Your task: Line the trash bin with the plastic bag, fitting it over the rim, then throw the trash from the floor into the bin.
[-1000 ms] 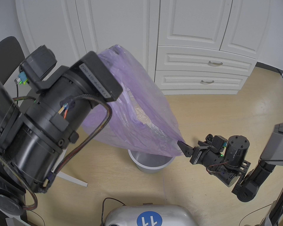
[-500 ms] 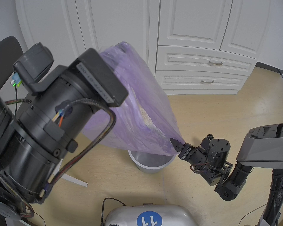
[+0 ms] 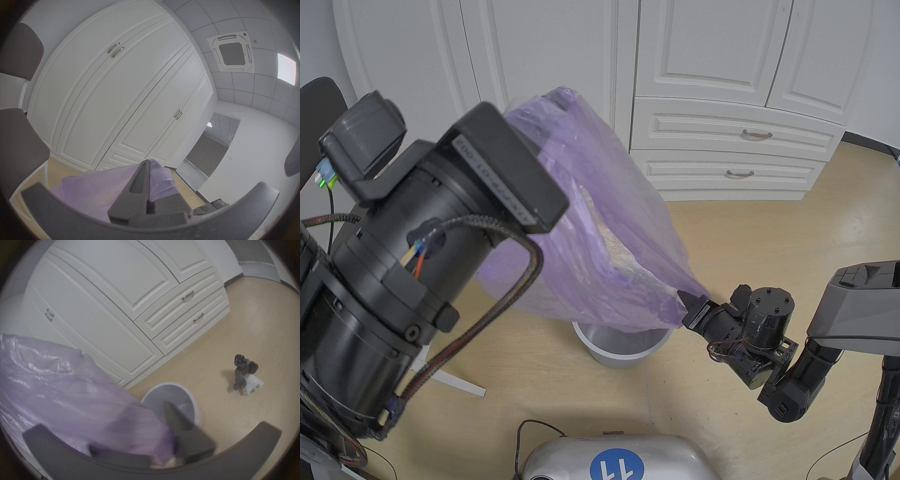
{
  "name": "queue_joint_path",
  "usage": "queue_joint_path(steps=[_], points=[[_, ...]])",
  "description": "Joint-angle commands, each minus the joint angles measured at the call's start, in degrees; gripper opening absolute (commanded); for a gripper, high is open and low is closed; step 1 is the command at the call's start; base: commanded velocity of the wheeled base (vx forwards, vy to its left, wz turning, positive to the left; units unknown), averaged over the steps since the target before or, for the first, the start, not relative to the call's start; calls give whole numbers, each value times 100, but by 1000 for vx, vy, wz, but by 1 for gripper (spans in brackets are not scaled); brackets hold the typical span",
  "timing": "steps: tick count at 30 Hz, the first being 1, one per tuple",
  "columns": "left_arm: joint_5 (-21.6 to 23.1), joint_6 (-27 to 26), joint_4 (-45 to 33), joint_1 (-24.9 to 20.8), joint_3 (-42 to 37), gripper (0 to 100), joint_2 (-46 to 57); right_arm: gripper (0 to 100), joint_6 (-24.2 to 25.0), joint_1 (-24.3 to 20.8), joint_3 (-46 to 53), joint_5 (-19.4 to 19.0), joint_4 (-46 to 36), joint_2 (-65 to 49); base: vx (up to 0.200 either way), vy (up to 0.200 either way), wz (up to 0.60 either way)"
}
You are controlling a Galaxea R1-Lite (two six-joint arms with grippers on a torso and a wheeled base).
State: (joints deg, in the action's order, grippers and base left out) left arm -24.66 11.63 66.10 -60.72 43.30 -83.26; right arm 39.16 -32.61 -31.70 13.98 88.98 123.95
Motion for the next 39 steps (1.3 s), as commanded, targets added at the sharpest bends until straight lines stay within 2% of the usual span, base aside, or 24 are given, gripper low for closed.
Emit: queue_joint_path(steps=[1,4,9,13,15,16,17,18,19,22,26,27,28,29,30,31,32,34,39], points=[[5,24,8,52,-15,0,-41,0,391,9,129,-124,102,-258,0,0,0],[5,41,0,131,-76,0,-67,0,382,106,208,-282,102,-407,0,0,0],[14,59,-18,755,-226,0,-199,0,189,281,252,-335,102,-724,0,0,0],[14,50,-185,1370,-270,0,-516,0,-453,545,322,-519,102,-1066,0,0,0],[14,50,-317,1449,-278,0,-577,0,-558,580,348,-528,102,-1145,0,0,0],[32,50,-730,1660,-261,0,-727,0,-954,668,348,-502,102,-1339,0,0,0],[32,50,-730,1660,-261,0,-727,0,-954,668,348,-502,102,-1339,0,0,0],[40,50,-994,1889,-226,0,-990,0,-1314,695,322,-449,-355,-1725,0,0,0],[40,50,-1029,1950,-217,0,-1069,0,-1376,695,313,-449,-557,-1884,0,0,0],[23,32,-1099,2275,-182,0,-1500,0,-1393,624,23,-361,-2561,-3123,0,0,0],[23,50,-1125,2363,-349,0,-1474,0,-1402,510,-733,-133,-5382,-4178,0,0,0],[23,50,-1125,2363,-357,0,-1474,0,-1411,501,-777,-133,-5488,-4213,0,0,0],[32,32,-1117,2398,-507,0,-1421,0,-1543,457,-1287,-168,-6674,-4397,0,0,0],[32,32,-1125,2425,-560,0,-1386,0,-1718,440,-1515,-177,-7342,-4441,0,0,0],[32,32,-1125,2425,-560,0,-1386,0,-1718,440,-1515,-177,-7342,-4441,0,0,0],[23,15,-1125,2451,-656,0,-1263,0,-2439,422,-1867,-177,-8573,-4512,0,0,0],[40,6,-1117,2460,-709,0,-1201,0,-2773,431,-1937,-177,-8951,-4538,0,0,0],[67,-12,-1143,2477,-744,0,-1078,0,-3133,475,-1893,-185,-9030,-4538,0,0,0],[67,-196,-1257,2477,-771,0,-1017,0,-3221,466,-1374,-212,-8028,-4397,0,0,0]])
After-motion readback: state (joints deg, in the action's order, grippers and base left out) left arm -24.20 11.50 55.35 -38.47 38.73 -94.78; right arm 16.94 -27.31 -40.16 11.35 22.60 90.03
